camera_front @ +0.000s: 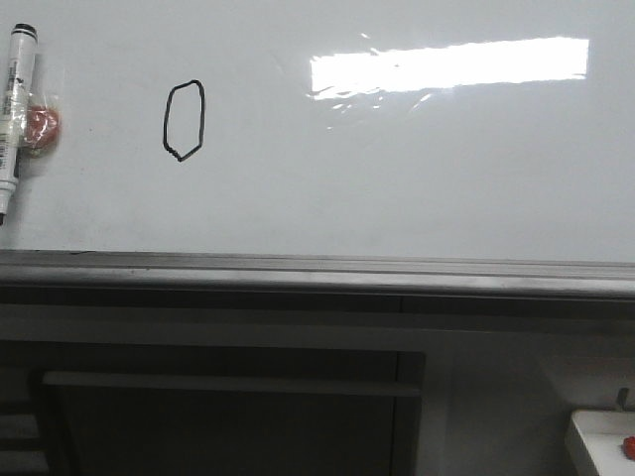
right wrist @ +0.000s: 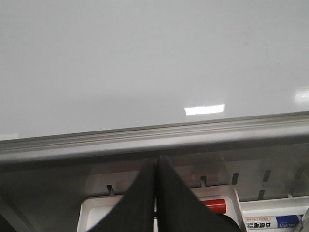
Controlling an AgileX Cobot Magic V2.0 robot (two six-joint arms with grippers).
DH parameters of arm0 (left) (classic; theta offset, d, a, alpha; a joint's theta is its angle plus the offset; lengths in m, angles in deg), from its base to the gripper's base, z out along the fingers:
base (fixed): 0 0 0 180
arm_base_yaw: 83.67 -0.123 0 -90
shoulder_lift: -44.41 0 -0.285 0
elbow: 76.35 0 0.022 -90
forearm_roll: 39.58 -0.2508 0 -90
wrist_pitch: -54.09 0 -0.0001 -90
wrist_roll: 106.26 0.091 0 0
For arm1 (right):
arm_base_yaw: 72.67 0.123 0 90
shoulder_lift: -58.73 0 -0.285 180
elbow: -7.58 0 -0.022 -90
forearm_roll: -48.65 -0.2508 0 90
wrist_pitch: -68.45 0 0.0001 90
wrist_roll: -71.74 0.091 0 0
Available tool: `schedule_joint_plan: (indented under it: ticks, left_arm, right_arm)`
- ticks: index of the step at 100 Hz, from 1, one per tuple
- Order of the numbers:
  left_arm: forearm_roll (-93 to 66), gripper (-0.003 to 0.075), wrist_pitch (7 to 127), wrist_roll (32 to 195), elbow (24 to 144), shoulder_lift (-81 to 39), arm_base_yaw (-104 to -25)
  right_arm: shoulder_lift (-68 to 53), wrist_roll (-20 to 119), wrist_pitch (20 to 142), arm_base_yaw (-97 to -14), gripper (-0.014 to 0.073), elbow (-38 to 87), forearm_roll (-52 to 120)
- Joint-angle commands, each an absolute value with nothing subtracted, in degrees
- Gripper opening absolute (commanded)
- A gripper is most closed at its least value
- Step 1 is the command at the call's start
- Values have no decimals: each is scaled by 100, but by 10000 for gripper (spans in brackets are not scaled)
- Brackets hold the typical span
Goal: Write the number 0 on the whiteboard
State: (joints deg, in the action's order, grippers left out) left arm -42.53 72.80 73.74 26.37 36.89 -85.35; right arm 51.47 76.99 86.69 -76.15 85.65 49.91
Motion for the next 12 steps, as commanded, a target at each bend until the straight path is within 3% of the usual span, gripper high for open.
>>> schedule_joint_plan:
  ticks: [1, 12]
  left_arm:
    - [-4263, -20, 6868, 7374, 2575, 3842, -8540]
    - [-4263, -20, 6868, 7374, 2575, 3842, -8540]
  right_arm:
    - [5260, 7675, 8558, -7656, -60, 8707, 4997]
    - [5260, 7675, 8558, -7656, -60, 8707, 4997]
